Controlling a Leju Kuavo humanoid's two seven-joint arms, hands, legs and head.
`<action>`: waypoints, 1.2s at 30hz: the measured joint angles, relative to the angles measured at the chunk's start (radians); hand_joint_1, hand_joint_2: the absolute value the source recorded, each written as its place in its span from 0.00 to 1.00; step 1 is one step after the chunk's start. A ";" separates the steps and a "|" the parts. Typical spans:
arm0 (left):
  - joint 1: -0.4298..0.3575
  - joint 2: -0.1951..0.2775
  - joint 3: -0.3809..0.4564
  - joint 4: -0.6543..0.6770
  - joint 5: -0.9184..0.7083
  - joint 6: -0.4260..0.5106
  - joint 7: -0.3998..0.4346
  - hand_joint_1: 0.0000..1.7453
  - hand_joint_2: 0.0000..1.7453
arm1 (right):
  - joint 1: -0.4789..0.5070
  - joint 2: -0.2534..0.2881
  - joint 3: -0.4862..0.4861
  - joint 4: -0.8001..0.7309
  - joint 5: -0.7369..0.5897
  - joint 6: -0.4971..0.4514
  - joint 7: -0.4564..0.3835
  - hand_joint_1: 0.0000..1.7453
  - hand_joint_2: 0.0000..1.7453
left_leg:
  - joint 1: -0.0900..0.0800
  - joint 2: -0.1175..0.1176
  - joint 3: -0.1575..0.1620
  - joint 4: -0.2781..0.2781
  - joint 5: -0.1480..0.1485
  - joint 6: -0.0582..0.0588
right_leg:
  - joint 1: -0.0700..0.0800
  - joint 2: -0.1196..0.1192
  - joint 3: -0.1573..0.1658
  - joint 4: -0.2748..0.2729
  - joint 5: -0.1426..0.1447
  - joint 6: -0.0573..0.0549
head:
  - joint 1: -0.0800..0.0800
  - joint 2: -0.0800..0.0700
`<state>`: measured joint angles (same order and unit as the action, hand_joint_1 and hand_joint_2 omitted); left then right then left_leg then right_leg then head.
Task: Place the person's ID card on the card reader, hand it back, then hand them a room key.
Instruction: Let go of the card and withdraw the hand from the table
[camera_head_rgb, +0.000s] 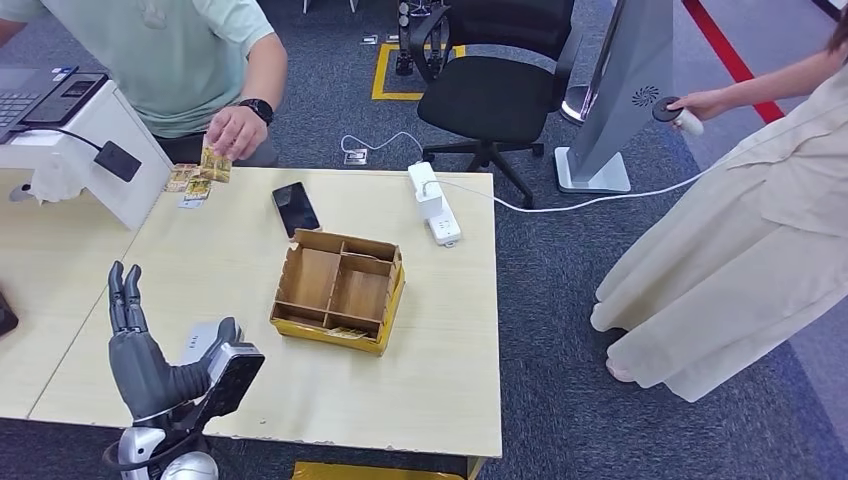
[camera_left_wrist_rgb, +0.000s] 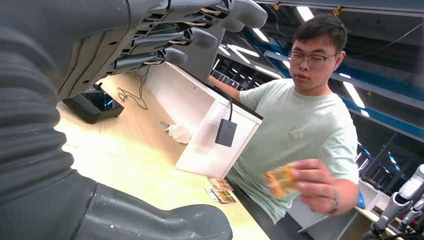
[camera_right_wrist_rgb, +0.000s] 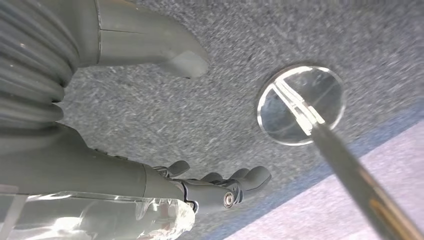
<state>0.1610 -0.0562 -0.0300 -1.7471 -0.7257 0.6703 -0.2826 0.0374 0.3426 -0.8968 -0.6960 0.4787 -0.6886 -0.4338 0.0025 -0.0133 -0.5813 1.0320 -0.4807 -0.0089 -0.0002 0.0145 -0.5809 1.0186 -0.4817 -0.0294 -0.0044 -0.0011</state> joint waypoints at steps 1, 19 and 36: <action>0.000 -0.005 0.001 0.000 0.012 0.000 -0.003 0.00 1.00 | 0.003 0.000 0.012 -0.008 -0.010 0.000 0.001 0.00 1.00 | 0.000 0.000 0.000 0.000 0.000 0.000 | 0.000 0.000 0.000 0.000 0.000 0.000 | 0.000 0.000; 0.038 -0.048 0.007 0.001 0.044 0.000 -0.011 0.00 1.00 | 0.219 0.007 0.419 -0.501 -0.275 0.046 0.099 0.00 1.00 | 0.000 -0.001 0.000 0.000 0.000 0.000 | 0.000 -0.001 0.000 0.000 0.000 0.000 | 0.000 0.000; 0.037 -0.014 0.005 0.001 -0.067 0.000 0.004 0.00 1.00 | 0.261 0.008 0.558 -0.720 -0.269 0.110 0.099 0.00 1.00 | 0.000 -0.001 0.000 0.000 0.000 0.000 | 0.000 -0.001 0.000 0.000 0.000 0.000 | 0.000 0.000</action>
<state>0.1985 -0.0707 -0.0255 -1.7464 -0.7923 0.6703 -0.2789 0.2986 0.3510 -0.3388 -1.4162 0.2093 -0.5787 -0.3349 0.0025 -0.0141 -0.5816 1.0320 -0.4810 -0.0085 -0.0002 0.0134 -0.5808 1.0188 -0.4818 -0.0293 -0.0046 -0.0011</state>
